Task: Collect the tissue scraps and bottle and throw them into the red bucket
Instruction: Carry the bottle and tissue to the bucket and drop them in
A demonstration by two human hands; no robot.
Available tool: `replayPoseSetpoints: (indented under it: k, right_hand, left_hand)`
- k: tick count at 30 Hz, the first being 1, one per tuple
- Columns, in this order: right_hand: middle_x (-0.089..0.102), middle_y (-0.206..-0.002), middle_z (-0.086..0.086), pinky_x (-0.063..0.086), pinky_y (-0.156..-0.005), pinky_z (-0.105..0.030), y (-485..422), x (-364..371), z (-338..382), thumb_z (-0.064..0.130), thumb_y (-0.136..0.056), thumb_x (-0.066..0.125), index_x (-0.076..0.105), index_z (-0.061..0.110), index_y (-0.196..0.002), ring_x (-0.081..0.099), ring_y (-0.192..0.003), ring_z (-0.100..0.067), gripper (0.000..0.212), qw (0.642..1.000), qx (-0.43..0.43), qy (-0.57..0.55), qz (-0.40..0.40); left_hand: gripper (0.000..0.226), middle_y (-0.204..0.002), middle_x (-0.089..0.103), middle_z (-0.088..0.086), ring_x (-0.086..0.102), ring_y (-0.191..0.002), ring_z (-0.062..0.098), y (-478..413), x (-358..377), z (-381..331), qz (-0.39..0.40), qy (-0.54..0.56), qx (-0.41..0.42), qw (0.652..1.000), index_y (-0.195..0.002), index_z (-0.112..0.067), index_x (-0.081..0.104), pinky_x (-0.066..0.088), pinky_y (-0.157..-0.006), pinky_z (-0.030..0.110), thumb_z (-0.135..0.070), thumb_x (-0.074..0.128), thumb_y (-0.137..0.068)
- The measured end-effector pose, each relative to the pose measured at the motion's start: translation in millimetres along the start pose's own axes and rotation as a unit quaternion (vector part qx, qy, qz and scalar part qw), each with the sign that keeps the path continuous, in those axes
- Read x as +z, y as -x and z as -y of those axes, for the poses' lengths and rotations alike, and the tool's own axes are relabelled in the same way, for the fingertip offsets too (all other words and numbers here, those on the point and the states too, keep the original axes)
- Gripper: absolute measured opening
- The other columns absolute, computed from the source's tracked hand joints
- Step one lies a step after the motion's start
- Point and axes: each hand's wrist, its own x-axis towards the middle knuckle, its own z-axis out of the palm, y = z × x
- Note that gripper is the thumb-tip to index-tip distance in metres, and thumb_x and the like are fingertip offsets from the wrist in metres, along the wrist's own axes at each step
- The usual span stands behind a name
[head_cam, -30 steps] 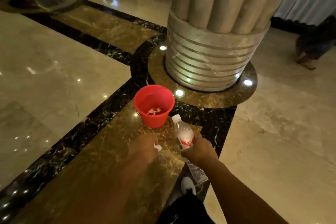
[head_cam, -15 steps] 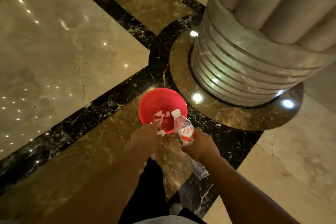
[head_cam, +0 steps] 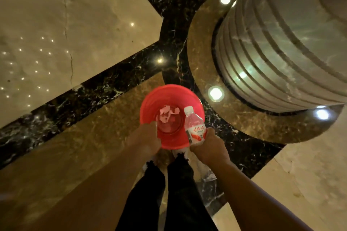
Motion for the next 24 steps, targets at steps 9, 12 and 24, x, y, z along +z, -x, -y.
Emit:
replayPoseSetpoints:
  k: [9, 12, 24]
  right_hand:
    - [0.06, -0.087, -0.002, 0.04, -0.054, -0.026, -139, 78, 11, 0.041, -0.072, 0.073, 0.05, 0.014, -0.111, 0.058, -0.075, -0.021, 0.053, 0.994, 0.082, 0.0, 0.075]
    - [0.063, -0.099, -0.005, 0.049, -0.064, -0.031, -166, 92, 16, 0.047, -0.073, 0.074, 0.047, 0.013, -0.115, 0.061, -0.081, -0.022, 0.06, 0.994, 0.075, -0.001, 0.085]
    - [0.063, -0.106, -0.006, 0.042, -0.074, -0.031, -139, 69, 25, 0.038, -0.086, 0.054, 0.054, 0.02, -0.109, 0.059, -0.095, -0.024, 0.029, 0.987, 0.062, 0.009, 0.148]
  left_hand:
    - [0.034, -0.119, 0.063, 0.01, 0.06, -0.112, 0.031, -93, 76, 40, 0.072, 0.039, -0.077, 0.994, -0.114, -0.014, 0.06, 0.049, -0.094, 0.045, -0.026, 0.044, -0.086]
    - [0.03, -0.119, 0.063, 0.007, 0.06, -0.109, 0.03, -104, 88, 49, 0.07, 0.049, -0.114, 0.99, -0.117, -0.02, 0.056, 0.051, -0.091, 0.044, -0.023, 0.05, -0.088]
    - [0.009, -0.104, 0.064, 0.004, 0.062, -0.09, 0.024, -71, 58, 57, 0.082, 0.064, -0.144, 0.984, -0.091, -0.034, 0.05, 0.049, -0.07, 0.034, -0.029, 0.052, -0.083]
